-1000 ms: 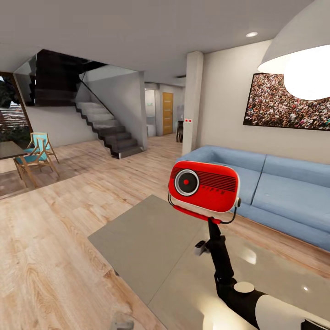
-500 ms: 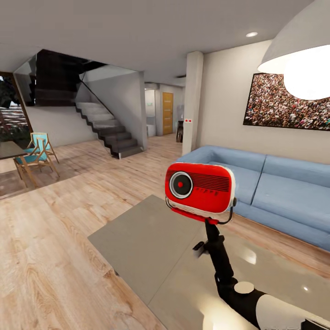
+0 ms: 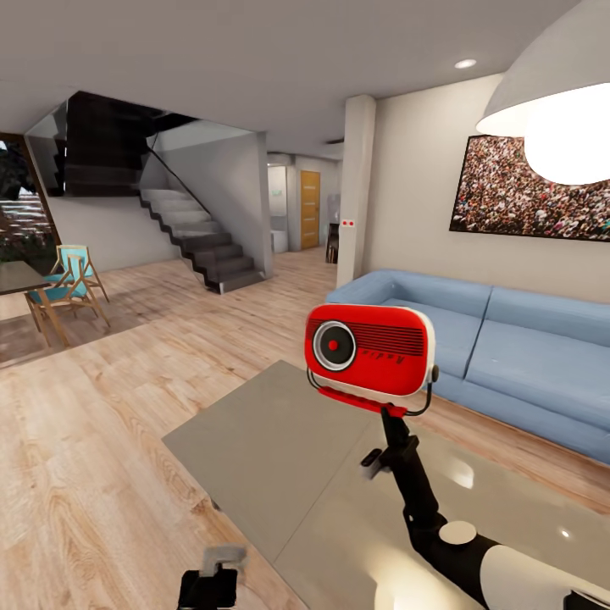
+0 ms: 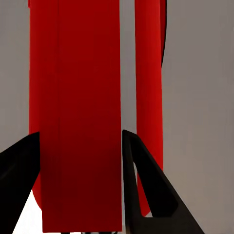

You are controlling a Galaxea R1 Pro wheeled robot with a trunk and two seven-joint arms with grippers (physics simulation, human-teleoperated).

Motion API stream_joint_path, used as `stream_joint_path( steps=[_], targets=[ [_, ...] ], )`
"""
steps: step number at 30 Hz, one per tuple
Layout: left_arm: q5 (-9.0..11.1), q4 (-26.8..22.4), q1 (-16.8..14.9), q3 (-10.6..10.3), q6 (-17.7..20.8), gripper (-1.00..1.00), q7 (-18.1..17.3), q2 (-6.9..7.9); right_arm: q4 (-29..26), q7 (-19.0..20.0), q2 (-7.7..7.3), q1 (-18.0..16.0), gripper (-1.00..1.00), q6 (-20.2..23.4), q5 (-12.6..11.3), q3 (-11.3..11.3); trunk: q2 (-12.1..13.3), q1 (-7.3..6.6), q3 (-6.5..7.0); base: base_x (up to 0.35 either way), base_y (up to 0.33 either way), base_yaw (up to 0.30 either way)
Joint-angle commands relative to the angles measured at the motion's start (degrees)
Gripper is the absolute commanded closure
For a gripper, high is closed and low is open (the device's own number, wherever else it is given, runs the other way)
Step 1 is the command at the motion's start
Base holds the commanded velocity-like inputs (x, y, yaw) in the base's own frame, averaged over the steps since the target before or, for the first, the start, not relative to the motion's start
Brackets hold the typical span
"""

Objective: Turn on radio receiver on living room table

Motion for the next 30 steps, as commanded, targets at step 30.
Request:
stream_joint_path(
  steps=[30],
  targets=[
    [27.12,-33.0,-26.72,-13.05,38.92,1.0,-5.87,-3.68,-0.01,-0.03,-0.43,-0.02,1.0,-0.07,0.11,-0.03,0.0,0.0,0.0,0.0,0.0,0.0]
  ],
)
